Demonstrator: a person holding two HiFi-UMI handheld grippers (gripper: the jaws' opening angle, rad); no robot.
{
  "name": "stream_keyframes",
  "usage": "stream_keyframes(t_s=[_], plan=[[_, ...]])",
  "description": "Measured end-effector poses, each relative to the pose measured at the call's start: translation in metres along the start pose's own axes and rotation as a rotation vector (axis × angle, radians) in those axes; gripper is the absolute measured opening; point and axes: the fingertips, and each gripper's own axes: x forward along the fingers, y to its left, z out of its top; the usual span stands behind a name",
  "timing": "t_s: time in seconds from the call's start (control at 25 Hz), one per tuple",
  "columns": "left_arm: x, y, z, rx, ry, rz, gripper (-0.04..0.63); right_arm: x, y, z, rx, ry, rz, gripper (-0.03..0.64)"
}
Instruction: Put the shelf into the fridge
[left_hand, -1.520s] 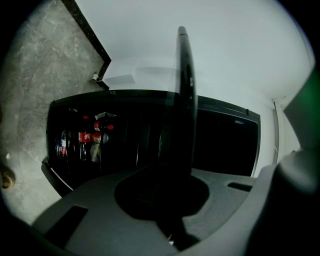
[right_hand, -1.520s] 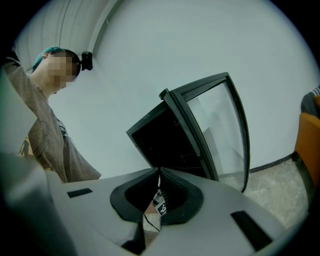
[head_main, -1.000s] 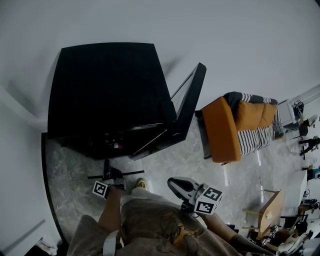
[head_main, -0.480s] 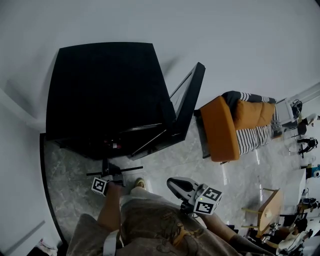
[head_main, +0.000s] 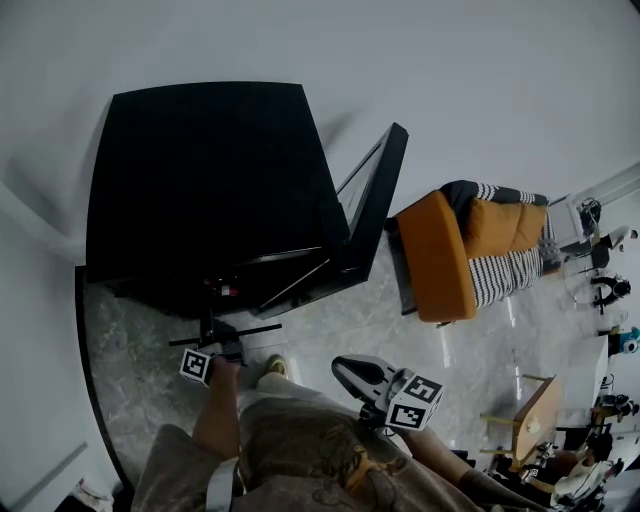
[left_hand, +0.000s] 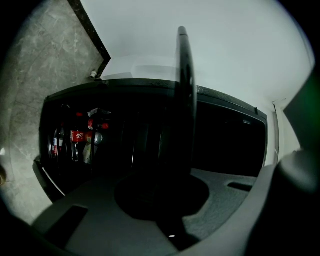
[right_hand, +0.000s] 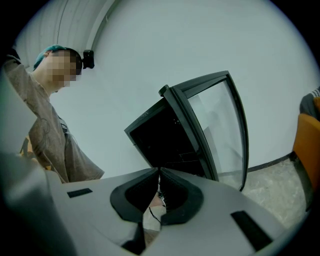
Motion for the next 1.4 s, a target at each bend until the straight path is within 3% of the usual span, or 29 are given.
stream_keyframes(t_s=[1.4], plan=[[0.079, 0.002, 0.012, 0.055, -0.019, -0.006, 0.02, -0.004, -0.005, -0.01, 0.034, 0.006, -0.034, 0.023]])
